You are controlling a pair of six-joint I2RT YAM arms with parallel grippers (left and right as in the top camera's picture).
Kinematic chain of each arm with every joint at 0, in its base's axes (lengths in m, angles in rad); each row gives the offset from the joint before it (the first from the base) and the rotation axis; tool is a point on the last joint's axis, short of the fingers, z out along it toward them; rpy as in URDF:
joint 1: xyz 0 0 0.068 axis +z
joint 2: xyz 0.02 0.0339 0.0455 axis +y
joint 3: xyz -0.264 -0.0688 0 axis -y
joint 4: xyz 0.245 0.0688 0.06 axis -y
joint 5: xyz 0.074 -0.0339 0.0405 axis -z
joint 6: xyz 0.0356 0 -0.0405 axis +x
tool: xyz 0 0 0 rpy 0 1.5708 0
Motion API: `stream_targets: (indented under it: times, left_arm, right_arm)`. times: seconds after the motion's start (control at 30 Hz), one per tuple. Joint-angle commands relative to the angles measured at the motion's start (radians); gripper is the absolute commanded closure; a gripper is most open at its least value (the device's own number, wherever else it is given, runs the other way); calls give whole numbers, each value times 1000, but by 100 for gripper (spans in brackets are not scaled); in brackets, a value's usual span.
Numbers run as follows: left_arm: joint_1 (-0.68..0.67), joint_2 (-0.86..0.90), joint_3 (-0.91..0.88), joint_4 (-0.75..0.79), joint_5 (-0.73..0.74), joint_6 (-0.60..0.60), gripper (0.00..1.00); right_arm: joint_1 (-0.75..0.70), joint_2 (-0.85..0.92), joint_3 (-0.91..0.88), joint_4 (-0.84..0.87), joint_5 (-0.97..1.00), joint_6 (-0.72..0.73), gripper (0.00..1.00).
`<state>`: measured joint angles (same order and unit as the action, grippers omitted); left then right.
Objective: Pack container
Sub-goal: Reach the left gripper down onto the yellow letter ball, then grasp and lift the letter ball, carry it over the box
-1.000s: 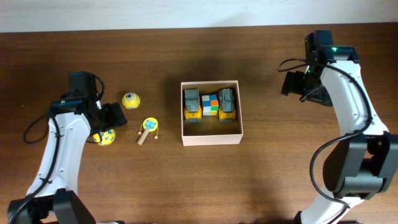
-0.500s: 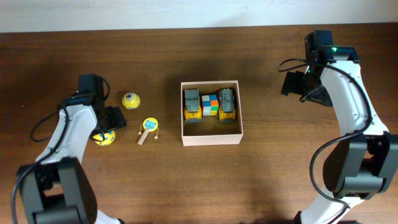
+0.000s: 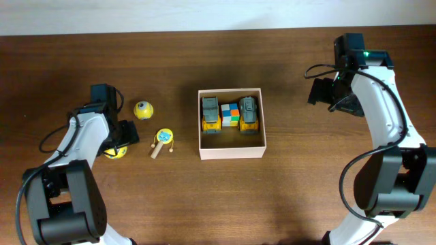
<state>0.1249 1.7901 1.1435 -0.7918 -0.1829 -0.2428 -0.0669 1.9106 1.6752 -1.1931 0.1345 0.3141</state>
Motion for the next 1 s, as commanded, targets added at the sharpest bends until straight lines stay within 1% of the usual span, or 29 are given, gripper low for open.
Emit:
stream_targets:
  times: [0.0,0.03,0.17,0.4,0.63,0.8,0.97]
  left_arm:
    - [3,9,-4,4,23,12,28]
    - [3,10,-4,4,23,12,30]
    - [3,11,-4,4,23,12,30]
    - [3,11,-4,3,43,12,41]
    - [3,11,1,-5,126,12,43]
    - [3,11,46,-63,143,13,43]
    - [2,10,130,-151,143,13,45]
  right_arm:
    - [-5,4,-2,0,9,8,1]
    - [-5,4,-2,0,9,8,1]
    - [-5,4,-2,0,9,8,1]
    - [-5,4,-2,0,9,8,1]
    - [-5,4,-2,0,9,8,1]
    - [-5,4,-2,0,9,8,1]
    - [-5,4,-2,0,9,8,1]
